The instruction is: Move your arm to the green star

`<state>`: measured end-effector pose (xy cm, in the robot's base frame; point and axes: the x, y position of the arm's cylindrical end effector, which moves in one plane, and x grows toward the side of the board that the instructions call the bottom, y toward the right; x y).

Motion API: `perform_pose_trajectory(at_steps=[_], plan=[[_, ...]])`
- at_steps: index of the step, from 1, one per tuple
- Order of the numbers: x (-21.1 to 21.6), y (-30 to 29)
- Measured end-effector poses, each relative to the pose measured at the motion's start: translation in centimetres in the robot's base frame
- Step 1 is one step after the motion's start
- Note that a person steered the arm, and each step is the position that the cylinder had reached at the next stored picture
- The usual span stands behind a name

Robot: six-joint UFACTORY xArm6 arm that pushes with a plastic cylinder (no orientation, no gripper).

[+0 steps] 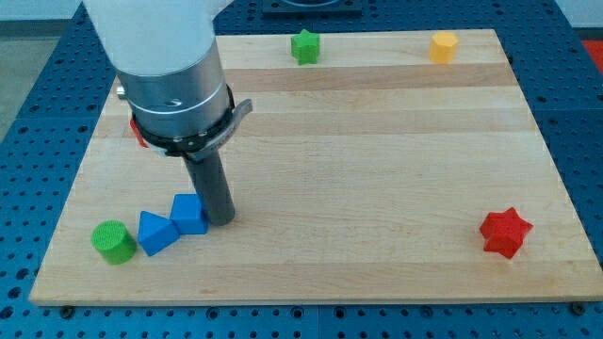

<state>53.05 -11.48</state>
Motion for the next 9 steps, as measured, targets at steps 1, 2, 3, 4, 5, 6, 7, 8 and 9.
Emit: perform_pose_trajectory(at_steps=[1,2,3,4,5,6,7,8,9], plan=[[0.0,-1.2],[0.0,-2.1],[0.0,-2.7],[-0.7,-1.2],[-3.0,3.5],[-6.4,7.0],[-10.2,8.5],[-13.6,9.2],[-16.5,9.7]])
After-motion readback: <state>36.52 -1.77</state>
